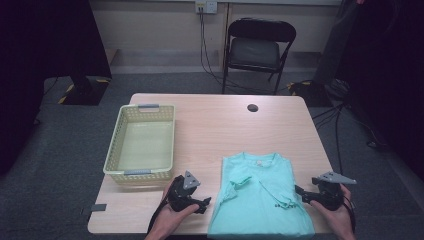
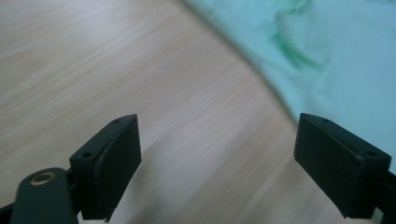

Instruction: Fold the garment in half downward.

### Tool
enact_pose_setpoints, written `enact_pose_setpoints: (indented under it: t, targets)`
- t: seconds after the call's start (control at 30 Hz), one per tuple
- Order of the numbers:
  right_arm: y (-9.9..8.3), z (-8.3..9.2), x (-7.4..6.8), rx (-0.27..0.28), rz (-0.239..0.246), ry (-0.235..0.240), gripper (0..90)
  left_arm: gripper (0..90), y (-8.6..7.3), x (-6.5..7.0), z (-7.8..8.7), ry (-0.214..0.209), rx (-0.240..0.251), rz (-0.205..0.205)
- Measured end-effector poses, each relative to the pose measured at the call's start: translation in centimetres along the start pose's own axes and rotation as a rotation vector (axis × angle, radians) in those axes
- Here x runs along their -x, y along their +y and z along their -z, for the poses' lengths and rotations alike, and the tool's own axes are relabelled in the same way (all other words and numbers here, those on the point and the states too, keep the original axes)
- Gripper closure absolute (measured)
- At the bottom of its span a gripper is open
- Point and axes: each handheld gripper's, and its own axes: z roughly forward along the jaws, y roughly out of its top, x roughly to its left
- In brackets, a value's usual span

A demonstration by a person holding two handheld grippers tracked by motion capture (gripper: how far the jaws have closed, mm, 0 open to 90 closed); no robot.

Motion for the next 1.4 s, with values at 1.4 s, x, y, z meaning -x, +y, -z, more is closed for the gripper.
enact_pose_setpoints:
  t: [1.4]
  targets:
    - [2.7, -4.2, -5.4, -0.068, 0.149, 0.111, 23.7, 25.9, 4.9, 4.8, -8.3, -0.106, -0.010, -0.193]
